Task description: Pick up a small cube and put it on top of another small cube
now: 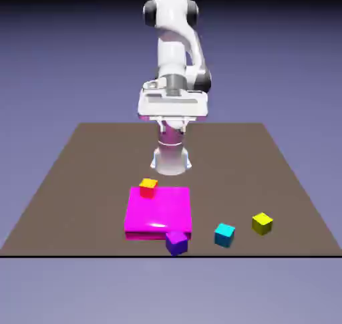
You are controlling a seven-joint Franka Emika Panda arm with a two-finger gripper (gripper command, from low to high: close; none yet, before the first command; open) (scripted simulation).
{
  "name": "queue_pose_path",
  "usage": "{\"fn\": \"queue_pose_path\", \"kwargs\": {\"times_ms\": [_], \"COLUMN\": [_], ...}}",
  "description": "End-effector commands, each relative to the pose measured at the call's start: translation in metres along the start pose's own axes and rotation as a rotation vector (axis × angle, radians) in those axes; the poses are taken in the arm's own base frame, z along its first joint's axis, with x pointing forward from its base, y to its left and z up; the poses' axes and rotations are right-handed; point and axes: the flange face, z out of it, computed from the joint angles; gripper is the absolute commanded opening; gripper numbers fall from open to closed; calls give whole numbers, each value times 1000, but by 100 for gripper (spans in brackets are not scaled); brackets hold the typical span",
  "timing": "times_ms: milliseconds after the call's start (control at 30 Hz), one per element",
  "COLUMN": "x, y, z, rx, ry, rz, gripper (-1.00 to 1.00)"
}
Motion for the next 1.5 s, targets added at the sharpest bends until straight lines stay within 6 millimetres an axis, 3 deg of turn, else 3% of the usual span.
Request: {"fn": "queue_pose_path", "kwargs": {"times_ms": [0,267,533,767,800,1000,1033,1067,1100,1300,1467], "x": [-8,-89,-203,-316,-316,-350,-350,-350,-350,-317,-184], "y": [-7,-56,-84,-84,-84,-63,-63,-63,-63,-84,-31], "z": [10,89,153,190,190,247,247,247,247,190,215], "rx": [-7,-60,-102,-136,-136,-136,-136,-136,-136,-136,-289], "ry": [-23,-203,-387,-545,-545,-545,-545,-545,-545,-545,-416], "rz": [-18,-164,-311,-431,-431,-431,-431,-431,-431,-432,-111], "gripper": [0,0,0,0,0,0,0,-100,-100,-100,-100]}}
